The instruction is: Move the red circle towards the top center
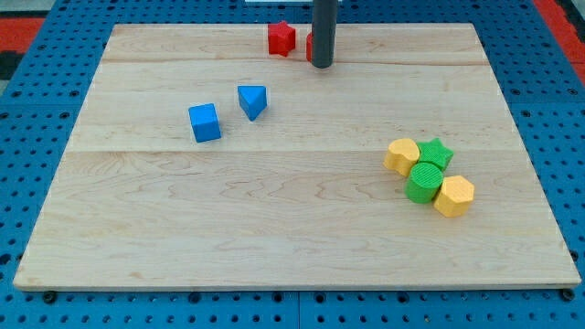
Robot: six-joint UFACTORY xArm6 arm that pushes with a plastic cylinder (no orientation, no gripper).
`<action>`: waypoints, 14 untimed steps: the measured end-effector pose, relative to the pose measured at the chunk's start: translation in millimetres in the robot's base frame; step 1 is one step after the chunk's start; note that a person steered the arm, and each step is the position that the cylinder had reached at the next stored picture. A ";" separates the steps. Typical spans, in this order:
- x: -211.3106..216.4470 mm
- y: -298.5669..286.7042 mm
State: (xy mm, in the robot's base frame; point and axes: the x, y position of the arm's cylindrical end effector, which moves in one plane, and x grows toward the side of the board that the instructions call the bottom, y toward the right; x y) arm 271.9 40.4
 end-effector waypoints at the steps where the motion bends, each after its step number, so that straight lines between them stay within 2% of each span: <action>1: -8.4 9.4; 2: -8.5 54.2; 3: -23.3 57.2; 7: -43.4 12.4; 9: -29.2 39.1; 14: -18.3 -19.0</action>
